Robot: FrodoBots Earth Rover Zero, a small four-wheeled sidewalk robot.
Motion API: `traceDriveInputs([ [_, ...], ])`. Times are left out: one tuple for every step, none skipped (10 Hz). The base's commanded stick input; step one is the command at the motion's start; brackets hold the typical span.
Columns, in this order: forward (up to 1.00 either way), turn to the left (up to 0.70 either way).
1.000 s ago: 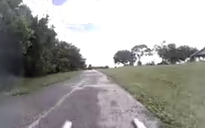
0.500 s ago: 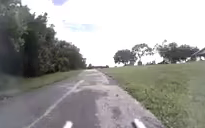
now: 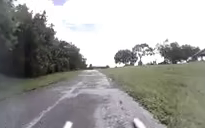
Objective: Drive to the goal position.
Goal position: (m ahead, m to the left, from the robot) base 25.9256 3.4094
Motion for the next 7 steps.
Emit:
traceDriveInputs([
  [0.7, 0.0],
  [0.7, 0.0],
  [0.7, 0.0],
  [0.7, 0.0],
  [0.7, 0.0],
  [0.7, 0.0],
  [0.7, 0.0],
])
